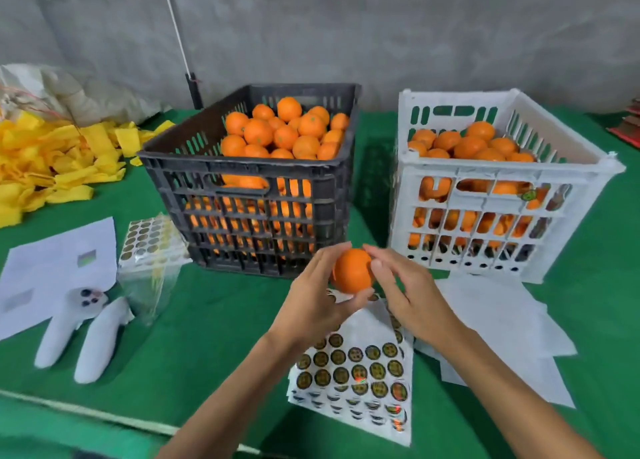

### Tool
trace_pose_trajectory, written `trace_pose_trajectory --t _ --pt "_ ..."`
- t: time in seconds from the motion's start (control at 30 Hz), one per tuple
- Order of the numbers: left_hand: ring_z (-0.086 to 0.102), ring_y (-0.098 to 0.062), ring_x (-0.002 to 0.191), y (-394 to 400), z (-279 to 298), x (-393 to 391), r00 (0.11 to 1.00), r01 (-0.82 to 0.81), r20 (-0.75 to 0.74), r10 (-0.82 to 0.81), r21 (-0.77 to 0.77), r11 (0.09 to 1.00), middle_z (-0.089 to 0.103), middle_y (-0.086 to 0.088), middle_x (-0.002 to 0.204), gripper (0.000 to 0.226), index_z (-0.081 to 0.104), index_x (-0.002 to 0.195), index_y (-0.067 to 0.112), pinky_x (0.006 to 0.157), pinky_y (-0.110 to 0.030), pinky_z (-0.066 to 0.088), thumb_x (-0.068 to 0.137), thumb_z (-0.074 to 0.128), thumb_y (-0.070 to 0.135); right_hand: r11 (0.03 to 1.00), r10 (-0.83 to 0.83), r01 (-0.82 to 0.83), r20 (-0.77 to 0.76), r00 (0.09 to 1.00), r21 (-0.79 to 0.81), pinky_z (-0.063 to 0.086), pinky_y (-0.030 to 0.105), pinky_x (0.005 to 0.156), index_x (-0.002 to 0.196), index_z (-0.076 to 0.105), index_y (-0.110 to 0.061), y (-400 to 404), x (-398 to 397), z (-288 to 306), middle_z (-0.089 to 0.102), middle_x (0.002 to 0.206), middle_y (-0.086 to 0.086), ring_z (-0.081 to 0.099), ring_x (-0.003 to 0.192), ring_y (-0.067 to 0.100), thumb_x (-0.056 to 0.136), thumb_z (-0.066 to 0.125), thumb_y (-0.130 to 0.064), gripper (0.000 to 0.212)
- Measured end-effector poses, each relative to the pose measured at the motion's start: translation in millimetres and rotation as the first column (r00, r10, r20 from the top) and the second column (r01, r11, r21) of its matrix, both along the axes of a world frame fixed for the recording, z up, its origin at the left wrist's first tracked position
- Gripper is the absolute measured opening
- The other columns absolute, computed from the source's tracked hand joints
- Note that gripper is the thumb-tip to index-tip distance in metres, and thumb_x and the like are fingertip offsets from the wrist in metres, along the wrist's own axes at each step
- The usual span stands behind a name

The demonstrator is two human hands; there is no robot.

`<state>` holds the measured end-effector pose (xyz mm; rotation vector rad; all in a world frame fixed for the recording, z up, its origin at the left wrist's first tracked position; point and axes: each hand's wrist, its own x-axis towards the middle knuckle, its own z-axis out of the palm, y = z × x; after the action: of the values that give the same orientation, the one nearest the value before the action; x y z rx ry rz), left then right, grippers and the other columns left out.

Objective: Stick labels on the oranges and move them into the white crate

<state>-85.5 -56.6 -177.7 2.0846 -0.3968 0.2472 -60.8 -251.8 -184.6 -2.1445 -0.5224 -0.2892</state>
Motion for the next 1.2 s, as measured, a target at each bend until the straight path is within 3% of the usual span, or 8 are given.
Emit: trace_pose_trajectory --t 0.07,0.13,0.3,0.47,0.73,0.83,1.0,1.2 --pt "0.065 -0.001 0.115 -2 -27 2 0.987 -0.072 -0.154 0.054 -0.117 0.990 0.057 0.023 0.136 0.070 0.048 0.141 0.047 0.097 -0.027 0.058 0.080 0.079 0.065 0.994 -0.022 0.016 -0.056 0.998 -0.111 0.044 0.035 0.111 0.143 0.056 -0.027 -17 -3 -30 0.059 0.143 -0.009 0.053 0.131 0.003 0.109 0.034 -0.047 0.045" --pt "0.071 -0.002 0.104 -3 -50 0 0.970 -0.132 -0.228 0.084 -0.206 0.970 0.064 0.010 0.130 0.070 0.050 0.138 0.050 0.084 -0.022 0.060 0.078 0.074 0.075 0.974 -0.063 0.028 -0.148 0.987 -0.227 0.034 0.024 0.117 0.148 0.049 -0.030 -28 -4 -50 0.052 0.150 -0.009 0.045 0.139 0.005 0.106 0.039 -0.052 0.049" --pt "0.065 0.004 0.108 -4 -62 -1 0.958 -0.181 -0.262 0.114 -0.248 0.952 0.063 0.019 0.125 0.060 0.050 0.138 0.045 0.082 -0.009 0.052 0.088 0.054 0.077 0.889 -0.076 -0.022 -0.195 0.978 -0.458 0.005 0.023 0.123 0.155 0.042 -0.027 -28 8 -68 0.019 0.167 -0.019 0.009 0.154 0.002 0.094 0.038 -0.075 0.078" --pt "0.065 -0.001 0.102 -3 -63 0 0.954 -0.200 -0.270 0.132 -0.244 0.949 0.064 0.025 0.112 0.043 0.054 0.124 0.046 0.080 -0.011 0.050 0.090 0.047 0.071 0.929 -0.095 0.021 -0.185 0.978 -0.369 0.014 0.026 0.123 0.138 0.064 -0.031 -26 13 -70 0.036 0.159 -0.021 0.026 0.148 0.002 0.088 0.052 -0.075 0.067" --pt "0.064 -0.007 0.089 -3 -66 4 0.946 -0.194 -0.302 0.119 -0.230 0.954 0.064 0.019 0.102 0.032 0.055 0.113 0.044 0.071 -0.011 0.050 0.089 0.047 0.064 0.973 -0.232 0.226 -0.207 0.950 -0.050 0.042 0.036 0.109 0.093 0.083 -0.029 -13 21 -78 0.065 0.129 -0.018 0.050 0.121 0.001 0.089 0.077 -0.037 0.011" --pt "0.062 -0.008 0.095 -3 -68 4 0.940 -0.191 -0.321 0.117 -0.208 0.959 0.063 0.020 0.104 0.036 0.053 0.116 0.046 0.072 -0.012 0.047 0.087 0.045 0.065 0.967 -0.250 0.240 -0.161 0.955 -0.079 0.042 0.034 0.108 0.092 0.082 -0.029 -12 21 -80 0.066 0.126 -0.018 0.049 0.118 0.000 0.089 0.076 -0.040 0.013" --pt "0.061 -0.008 0.097 -4 -68 3 0.938 -0.192 -0.326 0.117 -0.208 0.959 0.063 0.018 0.106 0.037 0.053 0.117 0.046 0.078 -0.023 0.045 0.088 0.045 0.067 0.959 -0.164 0.140 -0.083 0.983 -0.245 0.036 0.028 0.106 0.107 0.081 -0.030 -15 18 -78 0.062 0.132 -0.024 0.044 0.120 -0.004 0.083 0.069 -0.065 0.044" --pt "0.061 -0.005 0.097 -3 -67 2 0.939 -0.192 -0.323 0.120 -0.199 0.961 0.062 0.023 0.107 0.035 0.053 0.117 0.047 0.077 -0.022 0.045 0.089 0.046 0.066 0.983 -0.173 0.161 -0.159 0.972 -0.086 0.038 0.017 0.100 0.091 0.083 -0.035 -10 16 -79 0.067 0.122 -0.026 0.050 0.117 -0.005 0.090 0.073 -0.044 0.013"
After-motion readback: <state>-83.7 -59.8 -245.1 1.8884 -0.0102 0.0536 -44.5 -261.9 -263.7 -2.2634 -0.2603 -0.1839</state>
